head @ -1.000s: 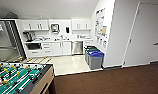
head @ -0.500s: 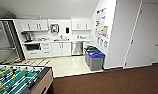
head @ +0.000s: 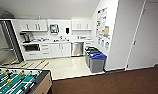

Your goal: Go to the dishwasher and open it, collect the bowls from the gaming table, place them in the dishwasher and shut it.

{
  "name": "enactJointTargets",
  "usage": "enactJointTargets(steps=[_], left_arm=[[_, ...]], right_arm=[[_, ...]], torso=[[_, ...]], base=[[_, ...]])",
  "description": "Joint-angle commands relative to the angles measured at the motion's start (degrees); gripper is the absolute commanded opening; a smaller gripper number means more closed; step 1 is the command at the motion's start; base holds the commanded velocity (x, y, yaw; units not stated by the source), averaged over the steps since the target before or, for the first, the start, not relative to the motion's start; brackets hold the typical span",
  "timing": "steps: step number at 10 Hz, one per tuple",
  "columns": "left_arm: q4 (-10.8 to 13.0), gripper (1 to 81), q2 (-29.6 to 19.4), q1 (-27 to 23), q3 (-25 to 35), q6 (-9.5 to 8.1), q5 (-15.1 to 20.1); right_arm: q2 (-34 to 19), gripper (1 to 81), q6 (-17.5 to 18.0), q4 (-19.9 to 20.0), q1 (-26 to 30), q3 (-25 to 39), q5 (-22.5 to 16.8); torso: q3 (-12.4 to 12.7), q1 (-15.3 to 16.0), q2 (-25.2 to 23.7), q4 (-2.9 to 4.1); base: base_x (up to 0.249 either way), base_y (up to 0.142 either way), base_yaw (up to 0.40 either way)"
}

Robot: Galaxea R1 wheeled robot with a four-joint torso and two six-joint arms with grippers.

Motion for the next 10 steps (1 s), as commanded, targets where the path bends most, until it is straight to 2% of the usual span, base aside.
enactJointTargets(steps=[1,10], left_arm=[[0.4,81.1,-0.6,-2.9,0.9,0.58,3.1],[0.4,81.1,-0.5,-2.9,0.2,0.58,3.1]], right_arm=[[0.4,81.1,0.2,-0.4,3.1,-0.1,-2.8],[0.2,81.1,0.1,-0.6,3.0,-0.7,-2.6]], torso=[[0.0,0.0,0.0,0.00],[0.0,0.0,0.0,0.00]], base=[[0.190,0.000,0.000],[0.190,0.000,0.000]])
